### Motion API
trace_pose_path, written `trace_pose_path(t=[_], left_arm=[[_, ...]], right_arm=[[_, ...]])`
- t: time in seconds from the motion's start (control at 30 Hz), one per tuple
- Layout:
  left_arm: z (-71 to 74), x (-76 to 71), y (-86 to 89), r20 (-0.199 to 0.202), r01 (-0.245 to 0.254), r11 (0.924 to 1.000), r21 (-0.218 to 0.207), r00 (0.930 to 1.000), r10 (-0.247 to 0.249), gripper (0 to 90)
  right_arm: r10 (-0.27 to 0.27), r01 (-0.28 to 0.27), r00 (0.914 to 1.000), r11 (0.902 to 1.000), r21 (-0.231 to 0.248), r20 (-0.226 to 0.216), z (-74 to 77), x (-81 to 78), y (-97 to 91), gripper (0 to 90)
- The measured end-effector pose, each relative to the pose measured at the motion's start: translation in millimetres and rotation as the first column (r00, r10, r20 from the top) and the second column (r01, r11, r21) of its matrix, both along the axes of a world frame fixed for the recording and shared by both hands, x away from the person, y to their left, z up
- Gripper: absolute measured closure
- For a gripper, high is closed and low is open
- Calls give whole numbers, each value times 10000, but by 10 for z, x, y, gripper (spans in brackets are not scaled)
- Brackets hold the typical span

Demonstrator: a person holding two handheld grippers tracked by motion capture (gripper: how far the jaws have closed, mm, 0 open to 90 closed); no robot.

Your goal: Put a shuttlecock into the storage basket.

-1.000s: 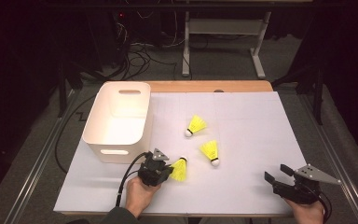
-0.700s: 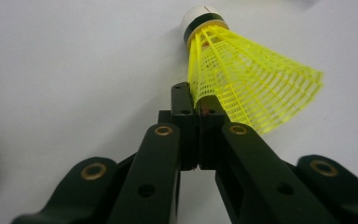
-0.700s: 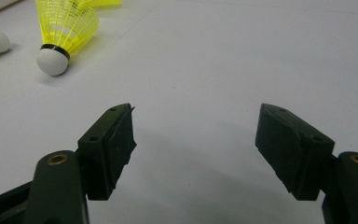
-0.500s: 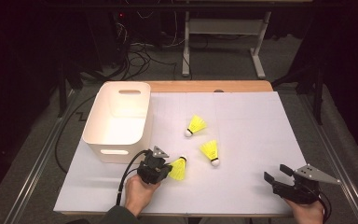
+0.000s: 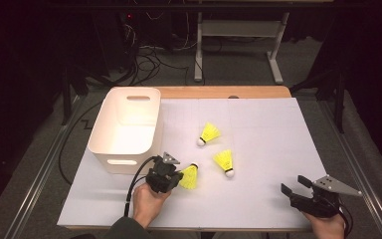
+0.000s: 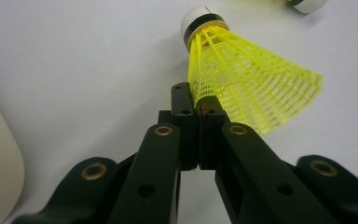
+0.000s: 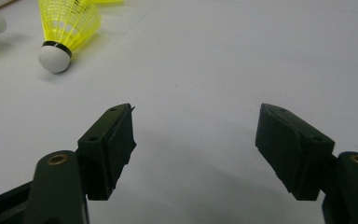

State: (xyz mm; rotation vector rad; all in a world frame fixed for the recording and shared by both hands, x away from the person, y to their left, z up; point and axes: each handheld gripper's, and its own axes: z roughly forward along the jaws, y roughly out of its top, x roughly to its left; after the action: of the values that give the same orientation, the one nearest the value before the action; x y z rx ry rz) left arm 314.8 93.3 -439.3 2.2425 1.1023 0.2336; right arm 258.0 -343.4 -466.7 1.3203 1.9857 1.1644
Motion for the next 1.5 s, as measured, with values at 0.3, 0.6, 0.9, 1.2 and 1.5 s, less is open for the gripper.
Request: trace_pose_path(t=[0.3, 0.6, 0.9, 1.2, 1.5], left_arm=[[86, 29, -16, 165, -141, 9997, 180, 9998, 138, 889], [168, 70, -12, 153, -303, 9995, 23, 9994, 303, 888], [258, 103, -17, 227, -381, 9993, 35, 9990, 381, 889], [348, 148, -29, 227, -481, 9988, 49, 9986, 480, 889], [385, 222, -90, 204, -544, 9984, 122, 9983, 541, 888]], right_arm=[[27, -27, 10000, 10000, -20, -14, 0, -1, 5, 287], [21, -21, 10000, 10000, -9, -33, -1, 1, 8, 287], [41, -41, 10000, 10000, -25, -30, -2, 3, 7, 286], [55, -55, 10000, 10000, -30, -27, -2, 4, 9, 287], [77, -77, 10000, 10000, -37, -9, -2, 4, 8, 287]])
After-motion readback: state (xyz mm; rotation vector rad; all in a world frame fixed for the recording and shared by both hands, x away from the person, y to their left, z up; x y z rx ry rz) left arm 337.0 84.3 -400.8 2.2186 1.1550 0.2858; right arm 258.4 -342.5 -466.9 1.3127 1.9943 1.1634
